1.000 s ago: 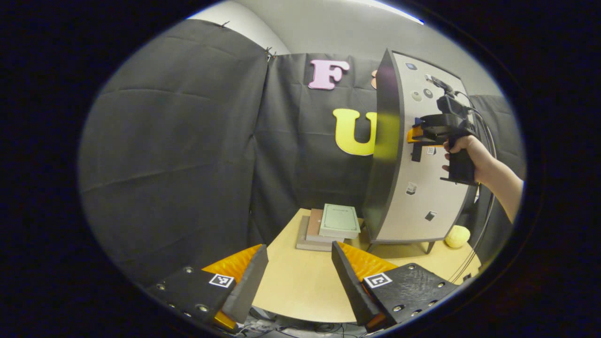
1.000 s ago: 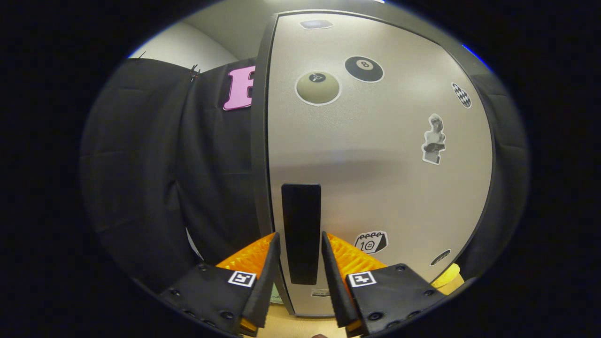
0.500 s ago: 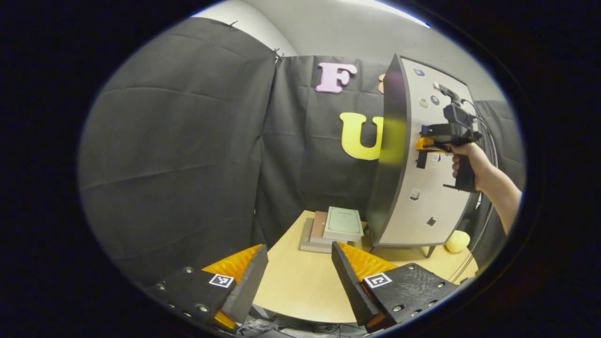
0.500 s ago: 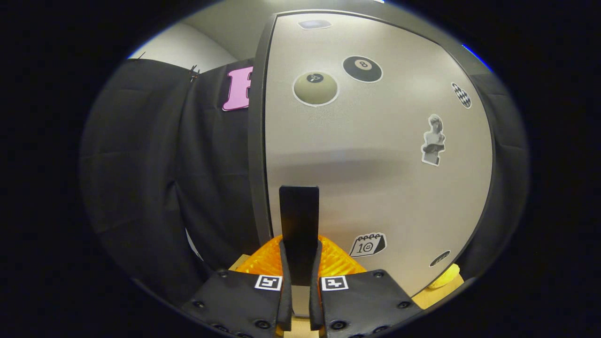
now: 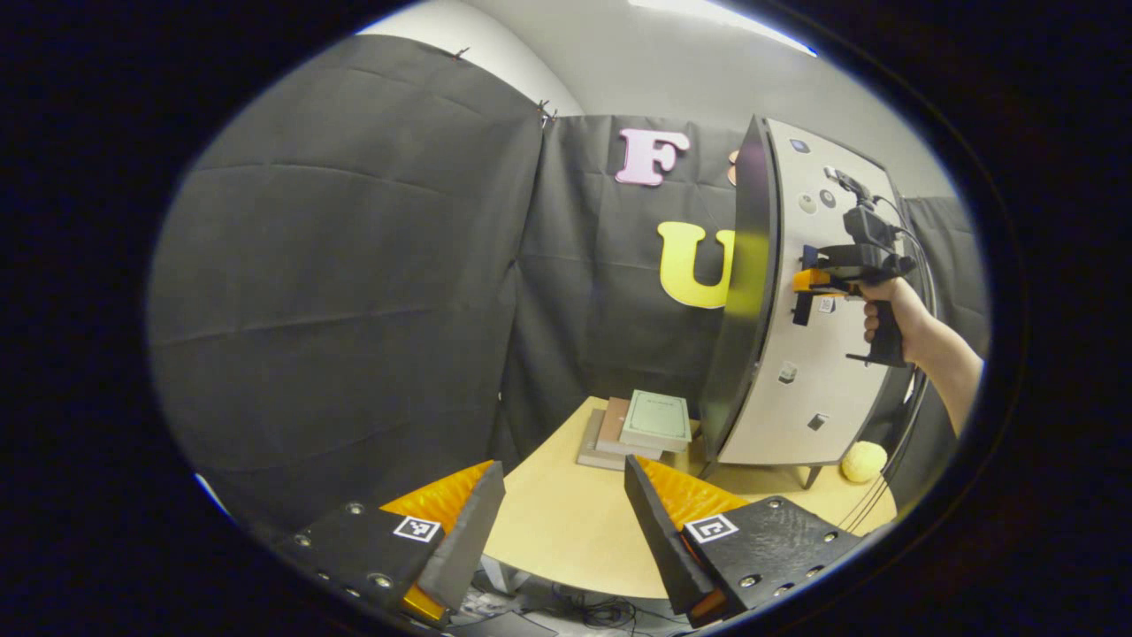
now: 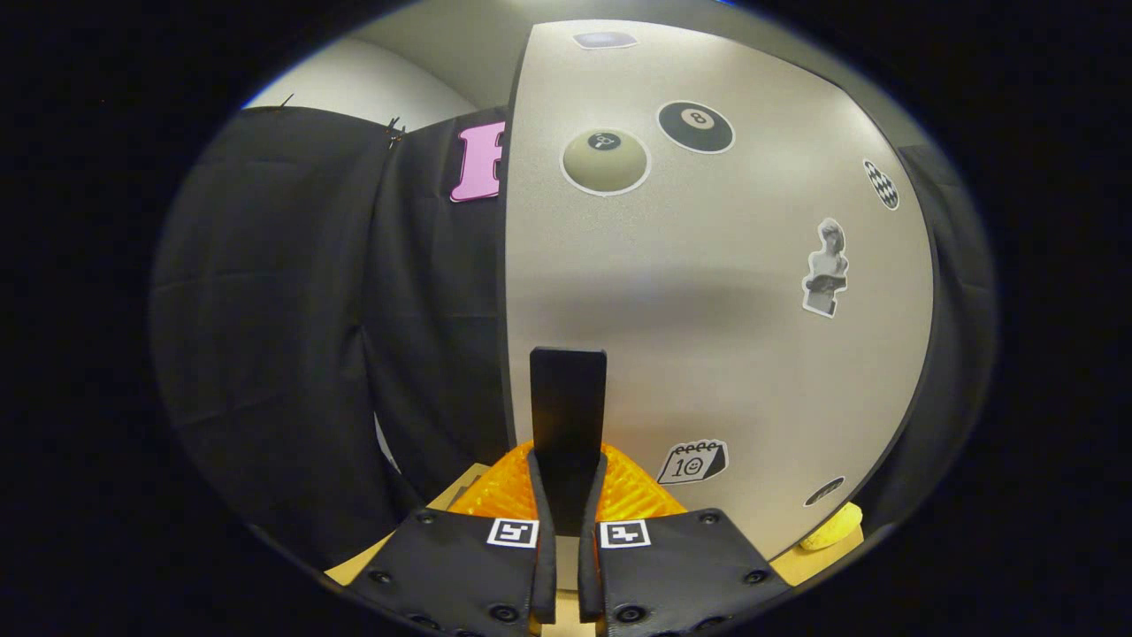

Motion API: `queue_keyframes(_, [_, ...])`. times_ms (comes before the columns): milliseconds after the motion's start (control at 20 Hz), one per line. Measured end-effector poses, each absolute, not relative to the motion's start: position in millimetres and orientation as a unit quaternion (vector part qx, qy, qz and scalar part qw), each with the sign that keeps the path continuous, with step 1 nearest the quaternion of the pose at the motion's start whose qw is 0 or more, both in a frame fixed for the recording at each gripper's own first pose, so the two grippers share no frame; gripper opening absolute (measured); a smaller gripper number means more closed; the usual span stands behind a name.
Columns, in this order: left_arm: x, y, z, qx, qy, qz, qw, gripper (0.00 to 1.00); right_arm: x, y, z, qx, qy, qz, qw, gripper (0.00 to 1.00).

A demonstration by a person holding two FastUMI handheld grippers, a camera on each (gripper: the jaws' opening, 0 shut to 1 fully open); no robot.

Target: Open the cabinet door with the right hand, grasp the bottle in the cabinet with the left hand and place it on the coaster, then close the cabinet door with the right hand.

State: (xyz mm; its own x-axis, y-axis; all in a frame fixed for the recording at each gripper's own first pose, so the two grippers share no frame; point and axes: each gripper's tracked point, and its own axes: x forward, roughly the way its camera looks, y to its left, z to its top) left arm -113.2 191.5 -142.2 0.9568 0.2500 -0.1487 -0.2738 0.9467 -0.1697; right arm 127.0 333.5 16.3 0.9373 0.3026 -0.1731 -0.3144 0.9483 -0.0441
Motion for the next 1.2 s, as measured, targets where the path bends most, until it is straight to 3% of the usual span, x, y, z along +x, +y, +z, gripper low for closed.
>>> queue_keyframes(750, [-134.3, 78.3, -121.0, -0.071, 0.057, 0.113, 0.989, 0.82, 46.0, 300.6, 18.0, -0.016, 0.088, 0.293, 0.952, 0.11])
queue_keyframes(1200, [-162.1, 0.9, -110.4, -0.069, 0.062, 0.117, 0.989, 0.82, 38.2, 266.8, 15.2, -0.009, 0.089, 0.348, 0.933, 0.11])
